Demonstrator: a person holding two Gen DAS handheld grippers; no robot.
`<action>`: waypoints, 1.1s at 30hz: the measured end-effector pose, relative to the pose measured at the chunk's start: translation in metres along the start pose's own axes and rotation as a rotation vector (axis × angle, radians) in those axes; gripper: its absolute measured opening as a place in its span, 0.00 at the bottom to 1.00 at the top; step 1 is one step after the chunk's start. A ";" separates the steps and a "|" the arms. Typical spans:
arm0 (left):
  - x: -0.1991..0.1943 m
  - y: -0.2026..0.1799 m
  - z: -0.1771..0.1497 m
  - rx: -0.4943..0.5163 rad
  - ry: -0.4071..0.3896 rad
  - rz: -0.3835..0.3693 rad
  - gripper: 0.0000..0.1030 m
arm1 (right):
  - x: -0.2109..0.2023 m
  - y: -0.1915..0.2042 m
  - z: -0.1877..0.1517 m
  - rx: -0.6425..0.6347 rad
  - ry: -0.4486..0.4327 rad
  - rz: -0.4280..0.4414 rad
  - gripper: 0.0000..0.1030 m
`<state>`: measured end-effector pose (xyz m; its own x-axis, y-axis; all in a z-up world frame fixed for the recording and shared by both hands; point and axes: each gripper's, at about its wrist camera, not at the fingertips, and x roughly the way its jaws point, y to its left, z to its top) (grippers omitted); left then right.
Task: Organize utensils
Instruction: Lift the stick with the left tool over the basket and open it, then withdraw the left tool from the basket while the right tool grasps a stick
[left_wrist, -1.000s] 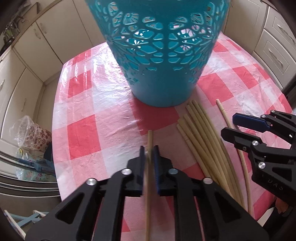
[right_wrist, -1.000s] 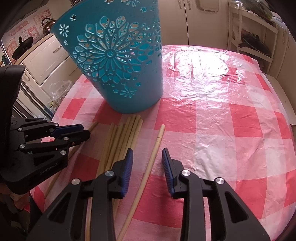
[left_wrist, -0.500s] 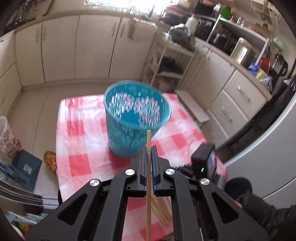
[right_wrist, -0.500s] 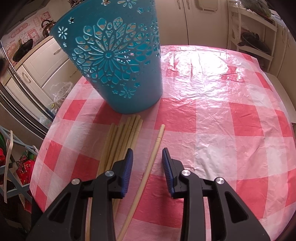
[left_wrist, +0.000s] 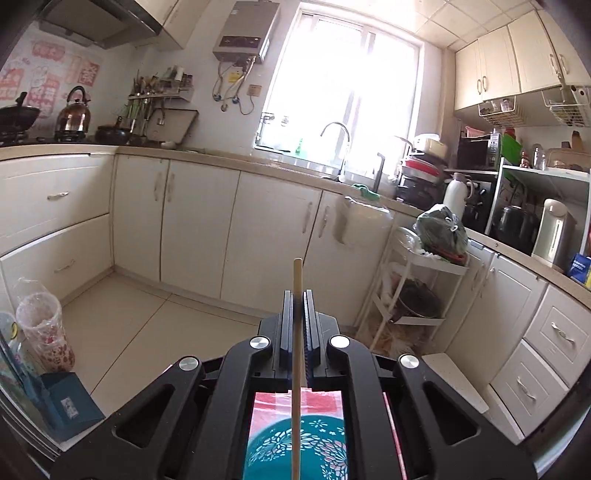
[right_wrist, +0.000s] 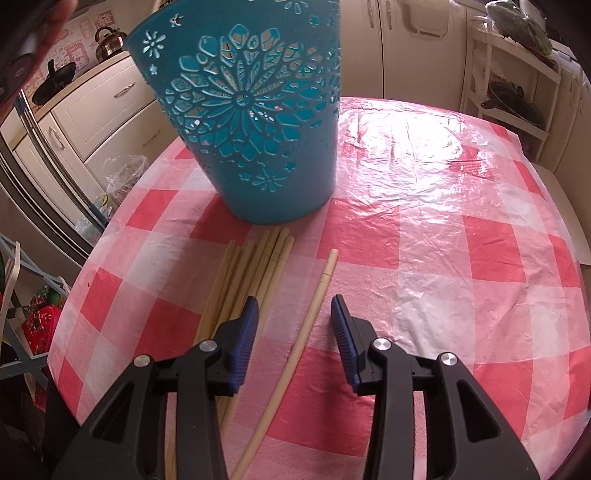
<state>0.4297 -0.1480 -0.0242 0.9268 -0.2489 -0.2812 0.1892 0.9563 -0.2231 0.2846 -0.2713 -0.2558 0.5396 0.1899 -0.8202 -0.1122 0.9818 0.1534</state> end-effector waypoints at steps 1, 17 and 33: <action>0.004 -0.001 -0.006 0.005 0.004 0.008 0.04 | 0.000 0.000 0.000 -0.002 -0.002 -0.003 0.40; -0.016 0.022 -0.091 0.107 0.167 0.125 0.53 | -0.004 -0.016 0.002 0.031 0.020 0.040 0.32; -0.101 0.149 -0.191 -0.139 0.306 0.259 0.79 | -0.007 -0.008 0.002 -0.072 0.099 -0.061 0.14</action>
<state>0.3019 -0.0096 -0.2075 0.7951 -0.0569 -0.6038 -0.1024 0.9687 -0.2261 0.2832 -0.2805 -0.2507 0.4628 0.1241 -0.8777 -0.1430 0.9876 0.0642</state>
